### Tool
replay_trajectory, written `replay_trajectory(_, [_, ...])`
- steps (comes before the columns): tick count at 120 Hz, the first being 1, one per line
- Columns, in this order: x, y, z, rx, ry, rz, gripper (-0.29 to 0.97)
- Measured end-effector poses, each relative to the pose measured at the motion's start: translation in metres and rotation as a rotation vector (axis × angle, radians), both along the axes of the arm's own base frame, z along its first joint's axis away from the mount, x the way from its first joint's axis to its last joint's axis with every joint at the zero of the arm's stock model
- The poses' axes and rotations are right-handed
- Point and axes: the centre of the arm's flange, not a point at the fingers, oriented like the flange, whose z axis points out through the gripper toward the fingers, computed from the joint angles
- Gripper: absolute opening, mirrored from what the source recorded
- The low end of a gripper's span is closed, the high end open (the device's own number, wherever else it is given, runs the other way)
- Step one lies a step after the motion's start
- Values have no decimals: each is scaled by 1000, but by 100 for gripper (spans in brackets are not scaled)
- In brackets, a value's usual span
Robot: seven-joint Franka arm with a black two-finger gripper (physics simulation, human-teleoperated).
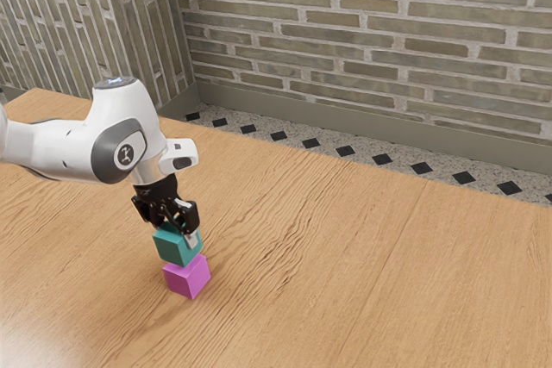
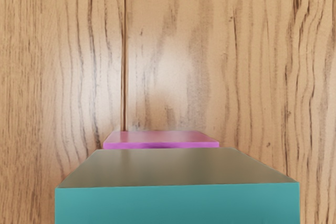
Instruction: Pick up the blue block with one arm, and put the blue block on the pink block with one arm
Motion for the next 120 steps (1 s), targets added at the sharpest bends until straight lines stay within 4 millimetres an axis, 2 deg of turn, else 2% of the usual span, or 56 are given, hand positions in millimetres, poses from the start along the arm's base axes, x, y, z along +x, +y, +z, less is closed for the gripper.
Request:
replay_trajectory(32, [0, 0, 0, -1, -3, 18, 30])
replay_trajectory(57, [0, 1, 0, -11, -2, 22, 52])
replay_trajectory(76, [0, 1, 1, -9, -2, 11, 60])
replay_trajectory(80, [0, 2, 6, 1, -12, 9, 61])
replay_trajectory(86, [-1, 1, 30, 34, -48, 4, 63])
replay_trajectory(95, [-9, -10, 96, 69, -132, -28, 64])
replay_trajectory(104, [-21, -17, 142, 43, -176, -97, 65])
replay_trajectory(110, [-20, -41, 172, 46, -196, -181, 66])
replay_trajectory(120, [-4, -124, 280, 123, -269, -407, 67])
